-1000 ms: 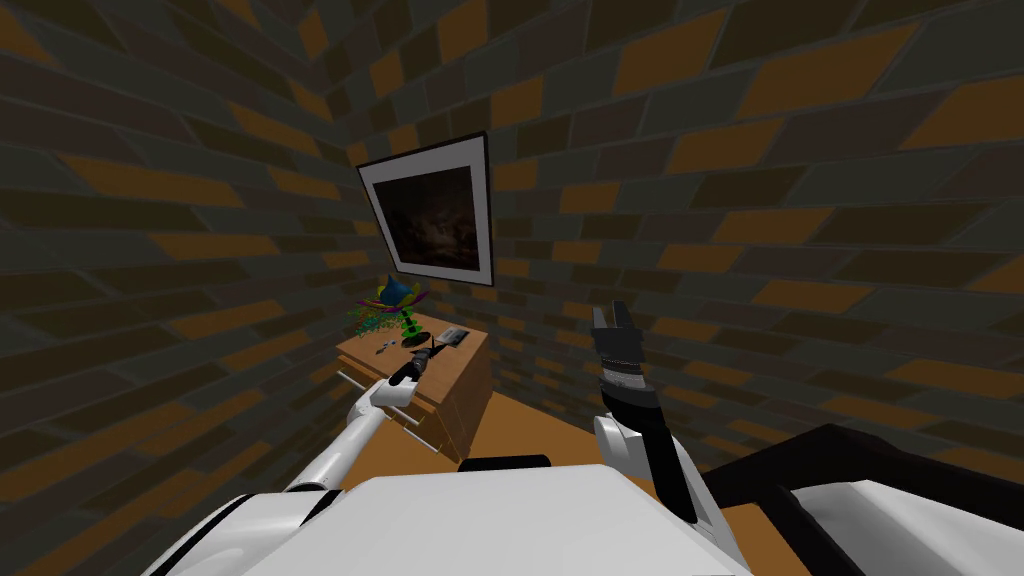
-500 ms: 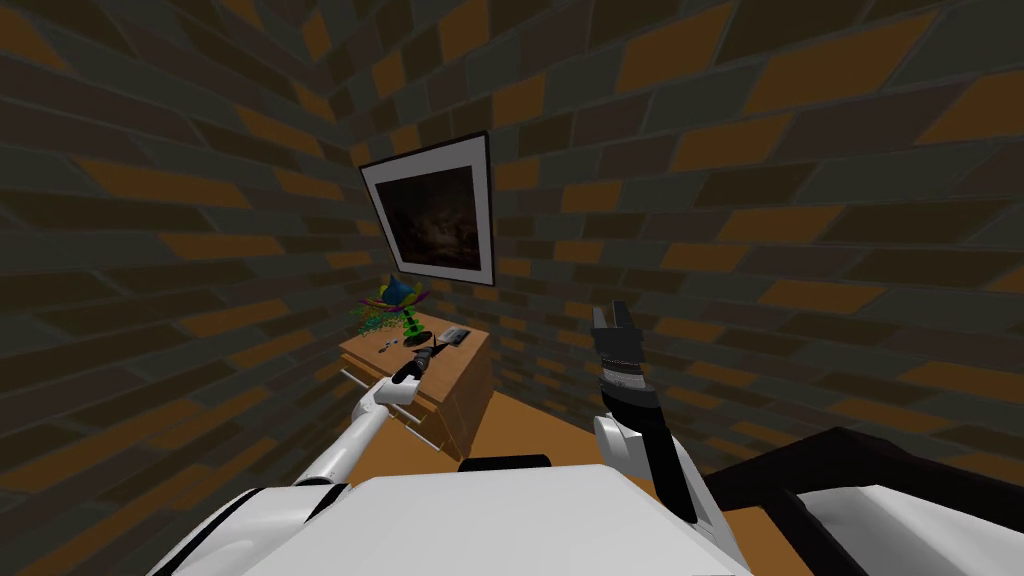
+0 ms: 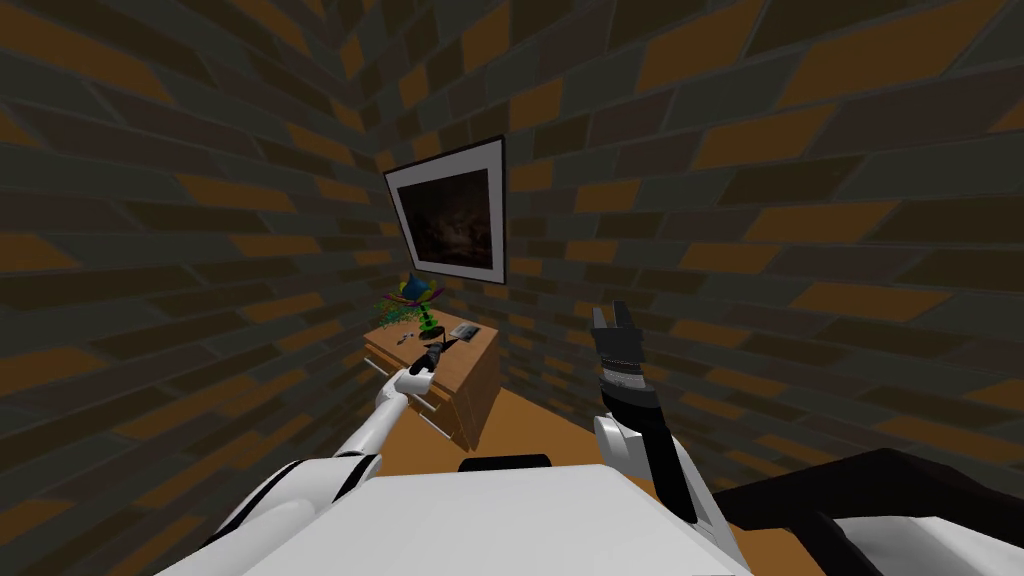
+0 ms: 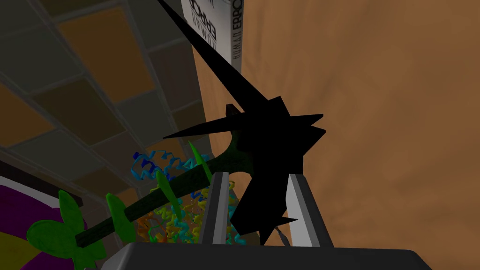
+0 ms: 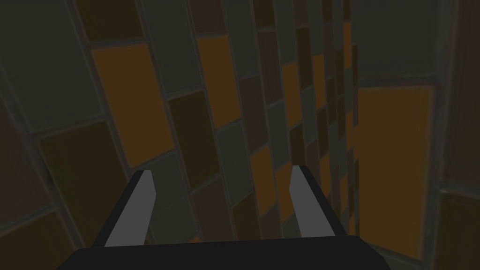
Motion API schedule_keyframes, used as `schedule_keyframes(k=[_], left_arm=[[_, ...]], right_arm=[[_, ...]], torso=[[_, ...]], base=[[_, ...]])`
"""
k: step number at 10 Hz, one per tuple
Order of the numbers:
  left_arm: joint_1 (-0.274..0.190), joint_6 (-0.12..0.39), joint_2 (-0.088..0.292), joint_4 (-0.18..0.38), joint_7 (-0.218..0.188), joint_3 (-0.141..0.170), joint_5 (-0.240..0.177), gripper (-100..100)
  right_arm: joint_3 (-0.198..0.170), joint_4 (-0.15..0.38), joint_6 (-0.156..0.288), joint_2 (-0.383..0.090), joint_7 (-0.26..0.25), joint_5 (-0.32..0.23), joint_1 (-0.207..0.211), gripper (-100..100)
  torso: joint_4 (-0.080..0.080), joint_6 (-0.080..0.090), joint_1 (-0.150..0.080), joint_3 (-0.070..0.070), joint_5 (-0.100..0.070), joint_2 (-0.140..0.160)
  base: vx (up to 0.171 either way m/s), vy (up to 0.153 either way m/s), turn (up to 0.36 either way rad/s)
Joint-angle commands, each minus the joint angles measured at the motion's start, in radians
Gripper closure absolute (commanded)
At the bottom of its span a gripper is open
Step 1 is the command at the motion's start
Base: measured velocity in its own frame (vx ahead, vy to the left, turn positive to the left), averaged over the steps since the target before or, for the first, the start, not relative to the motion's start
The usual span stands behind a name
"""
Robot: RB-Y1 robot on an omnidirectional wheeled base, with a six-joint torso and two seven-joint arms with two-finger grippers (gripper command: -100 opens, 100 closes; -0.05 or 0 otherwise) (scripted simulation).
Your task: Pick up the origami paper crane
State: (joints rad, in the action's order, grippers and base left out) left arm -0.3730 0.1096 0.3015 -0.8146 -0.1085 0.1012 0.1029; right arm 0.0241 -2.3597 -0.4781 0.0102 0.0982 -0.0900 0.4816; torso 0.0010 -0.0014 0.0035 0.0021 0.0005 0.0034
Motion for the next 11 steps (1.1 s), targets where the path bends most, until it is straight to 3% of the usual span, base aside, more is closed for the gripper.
schedule_keyframes(k=[1,7,10,11], left_arm=[[-0.047,-0.012,-0.036,0.049,-0.001,0.024,0.05,100],[-0.186,-0.035,-0.159,0.183,-0.006,0.103,0.217,100],[-0.22,-0.04,-0.189,0.214,-0.008,0.123,0.266,100],[-0.209,-0.025,-0.18,0.194,-0.012,0.105,0.244,100]], right_arm=[[0.0,0.0,0.0,0.0,0.0,0.0,0.0,0],[0.0,0.0,0.0,0.0,0.0,0.0,0.0,0],[0.0,0.0,0.0,0.0,0.0,0.0,0.0,0],[0.0,0.0,0.0,0.0,0.0,0.0,0.0,0]], torso=[[0.0,0.0,0.0,0.0,0.0,0.0],[0.0,0.0,0.0,0.0,0.0,0.001],[0.0,0.0,-0.002,0.0,-0.001,0.0],[0.0,0.001,-0.002,0.0,-0.001,0.0]], base=[[-0.041,0.038,0.113],[-0.034,0.051,0.102],[-0.025,0.034,0.077],[-0.009,0.008,-0.007]])
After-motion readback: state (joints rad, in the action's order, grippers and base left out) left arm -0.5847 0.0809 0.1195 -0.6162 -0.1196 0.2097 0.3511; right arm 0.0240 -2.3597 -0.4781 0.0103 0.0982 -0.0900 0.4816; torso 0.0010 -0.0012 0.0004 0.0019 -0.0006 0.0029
